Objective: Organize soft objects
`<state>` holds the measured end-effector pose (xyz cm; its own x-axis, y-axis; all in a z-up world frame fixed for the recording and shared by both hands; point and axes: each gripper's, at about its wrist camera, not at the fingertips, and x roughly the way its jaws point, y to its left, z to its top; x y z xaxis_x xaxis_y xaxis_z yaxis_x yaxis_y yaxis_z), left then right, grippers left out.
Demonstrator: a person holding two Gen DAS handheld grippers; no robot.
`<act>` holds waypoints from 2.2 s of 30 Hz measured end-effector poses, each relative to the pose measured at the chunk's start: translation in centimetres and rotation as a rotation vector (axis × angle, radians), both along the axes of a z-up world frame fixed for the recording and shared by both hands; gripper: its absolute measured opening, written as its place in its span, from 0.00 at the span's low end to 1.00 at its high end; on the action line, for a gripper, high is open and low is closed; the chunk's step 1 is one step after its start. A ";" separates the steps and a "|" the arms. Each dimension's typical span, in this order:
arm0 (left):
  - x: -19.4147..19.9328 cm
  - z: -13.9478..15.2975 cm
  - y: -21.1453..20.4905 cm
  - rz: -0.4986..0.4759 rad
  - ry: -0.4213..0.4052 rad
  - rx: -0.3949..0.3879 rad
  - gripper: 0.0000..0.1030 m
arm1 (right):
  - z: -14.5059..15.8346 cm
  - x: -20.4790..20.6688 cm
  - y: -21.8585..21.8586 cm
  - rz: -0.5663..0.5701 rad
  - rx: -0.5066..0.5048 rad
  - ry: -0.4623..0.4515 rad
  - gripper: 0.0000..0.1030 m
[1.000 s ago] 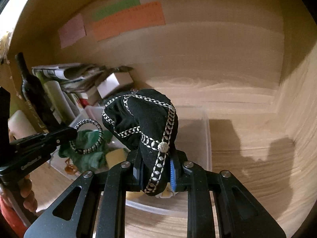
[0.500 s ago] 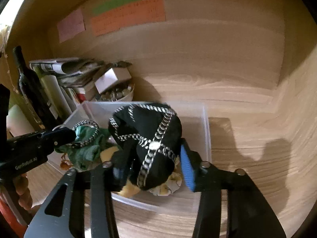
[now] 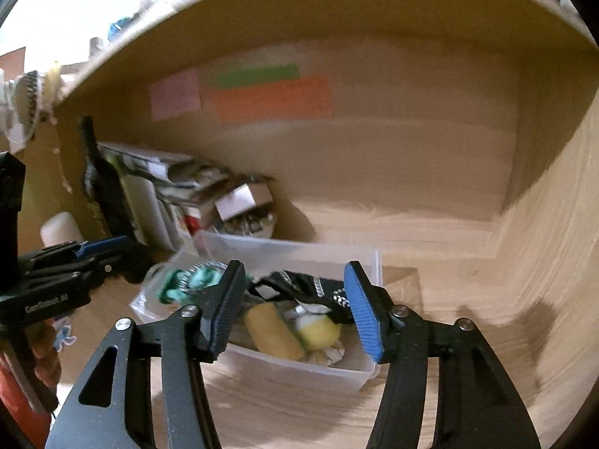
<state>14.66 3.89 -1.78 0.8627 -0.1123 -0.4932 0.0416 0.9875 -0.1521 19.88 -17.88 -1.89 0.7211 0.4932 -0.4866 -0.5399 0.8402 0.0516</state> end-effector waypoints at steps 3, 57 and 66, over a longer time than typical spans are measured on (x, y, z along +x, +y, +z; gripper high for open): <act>-1.7 1.3 -0.3 -0.005 -0.049 0.013 0.48 | 1.3 -1.7 -0.4 0.011 0.021 -0.046 0.57; -10.6 3.6 -2.3 -0.013 -0.231 0.085 1.00 | 3.9 -10.0 -2.8 0.016 0.109 -0.196 1.00; -10.5 3.5 -2.4 -0.012 -0.233 0.086 1.00 | 3.9 -9.9 -2.7 0.015 0.104 -0.196 1.00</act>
<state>4.16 1.53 1.72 0.9532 -0.0892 -0.2889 0.0774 0.9956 -0.0521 10.03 -20.54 2.03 0.7894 0.5445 -0.2837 -0.5601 0.8279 0.0304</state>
